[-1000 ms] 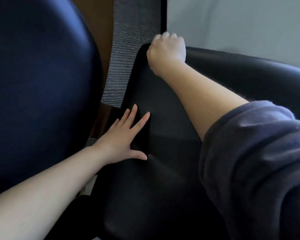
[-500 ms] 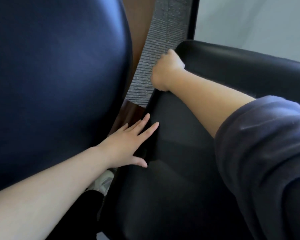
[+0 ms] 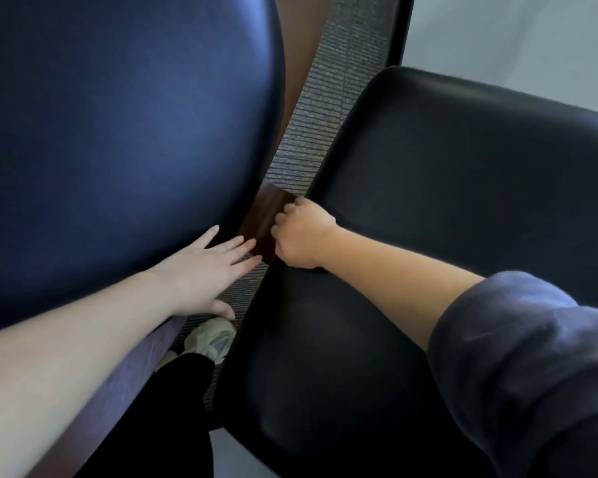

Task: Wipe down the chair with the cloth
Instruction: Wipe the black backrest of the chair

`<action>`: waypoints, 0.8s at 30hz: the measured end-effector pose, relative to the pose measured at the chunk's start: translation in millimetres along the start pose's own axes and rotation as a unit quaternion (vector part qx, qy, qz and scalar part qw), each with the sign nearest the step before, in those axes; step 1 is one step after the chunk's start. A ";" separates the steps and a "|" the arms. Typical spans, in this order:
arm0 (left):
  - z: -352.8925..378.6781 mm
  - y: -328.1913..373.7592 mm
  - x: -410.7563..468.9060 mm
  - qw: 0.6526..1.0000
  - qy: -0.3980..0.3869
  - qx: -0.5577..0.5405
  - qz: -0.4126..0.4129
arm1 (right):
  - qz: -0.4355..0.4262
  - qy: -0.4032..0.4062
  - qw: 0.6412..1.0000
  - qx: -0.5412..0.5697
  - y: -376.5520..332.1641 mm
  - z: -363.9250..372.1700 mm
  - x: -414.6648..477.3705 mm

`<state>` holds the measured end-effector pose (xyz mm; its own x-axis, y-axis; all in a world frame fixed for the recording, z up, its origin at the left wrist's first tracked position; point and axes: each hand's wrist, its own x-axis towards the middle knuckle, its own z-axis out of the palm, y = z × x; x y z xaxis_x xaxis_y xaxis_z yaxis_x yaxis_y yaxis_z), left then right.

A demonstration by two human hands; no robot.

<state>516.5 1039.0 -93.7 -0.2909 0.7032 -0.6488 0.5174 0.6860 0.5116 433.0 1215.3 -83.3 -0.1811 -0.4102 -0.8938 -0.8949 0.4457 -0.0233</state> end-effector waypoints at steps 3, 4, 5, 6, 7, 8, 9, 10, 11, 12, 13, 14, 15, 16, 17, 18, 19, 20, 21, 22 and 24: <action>11.7 -4.5 -5.8 0.997 -0.016 0.072 -0.018 | -0.029 0.001 0.999 0.038 -33.0 6.8 -1.6; 16.1 -6.2 -8.5 0.994 -0.023 0.103 -0.023 | -0.040 -0.003 0.998 0.049 -44.9 8.5 -2.4; 20.0 -8.1 -11.2 0.990 -0.029 0.134 -0.026 | -0.051 -0.011 0.997 0.060 -56.9 10.0 -2.6; 23.6 -9.4 -13.9 0.986 -0.035 0.160 -0.029 | -0.061 -0.019 0.995 0.071 -68.4 11.9 -2.5; 26.3 -10.2 -16.5 0.983 -0.042 0.178 -0.032 | -0.070 -0.027 0.994 0.081 -79.9 13.4 -2.1; 28.4 -10.4 -19.3 0.980 -0.048 0.189 -0.038 | -0.079 -0.036 0.992 0.091 -90.9 15.0 -0.9; 30.1 -10.3 -21.9 0.978 -0.052 0.198 -0.043 | -0.087 -0.048 0.990 0.101 -101.9 16.4 0.9; 31.5 -9.9 -24.5 0.976 -0.054 0.205 -0.048 | -0.094 -0.063 0.987 0.110 -113.0 17.8 2.0; 32.6 -9.4 -27.1 0.975 -0.055 0.211 -0.053 | -0.102 -0.080 0.985 0.113 -124.7 19.3 3.3; 33.8 -9.2 -30.0 0.973 -0.057 0.215 -0.058 | -0.112 -0.102 0.982 0.110 -136.3 19.6 3.7; 34.7 -9.4 -33.6 0.972 -0.059 0.218 -0.062 | -0.121 -0.123 0.980 0.103 -147.2 18.3 2.7; 35.4 -9.6 -37.6 0.971 -0.062 0.220 -0.066 | -0.128 -0.140 0.977 0.098 -157.2 17.1 1.3; 35.7 -10.0 -41.9 0.971 -0.065 0.222 -0.068 | -0.136 -0.150 0.974 0.098 -165.7 15.0 -1.7; 36.3 -10.4 -46.8 0.970 -0.067 0.225 -0.068 | -0.146 -0.156 0.972 0.098 -173.8 12.8 -5.3; 36.3 -10.9 -51.5 0.969 -0.067 0.228 -0.068 | -0.159 -0.155 0.971 0.094 -181.3 10.6 -9.7; 36.9 -11.6 -55.9 0.969 -0.065 0.229 -0.069 | -0.173 -0.153 0.969 0.088 -189.3 9.7 -13.5; 37.4 -12.3 -60.1 0.969 -0.063 0.228 -0.071 | -0.186 -0.150 0.967 0.083 -197.2 9.1 -16.9; 37.7 -13.0 -63.4 0.969 -0.061 0.227 -0.073 | -0.201 -0.150 0.965 0.075 -204.2 9.5 -19.4; 38.1 -13.5 -66.6 0.969 -0.060 0.226 -0.075 | -0.217 -0.156 0.961 0.066 -211.0 9.7 -21.6; 38.5 -13.5 -69.8 0.970 -0.059 0.225 -0.076 | -0.234 -0.162 0.957 0.060 -216.0 9.0 -25.2; 39.0 -12.5 -76.8 0.970 -0.063 0.221 -0.082 | -0.263 -0.164 0.950 0.041 -221.7 7.2 -35.4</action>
<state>563.8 969.1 -72.2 -0.3117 0.5441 -0.7789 0.7747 0.6202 0.1232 640.7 1136.7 -49.7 0.4312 -0.3294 -0.8399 -0.7887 0.3144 -0.5283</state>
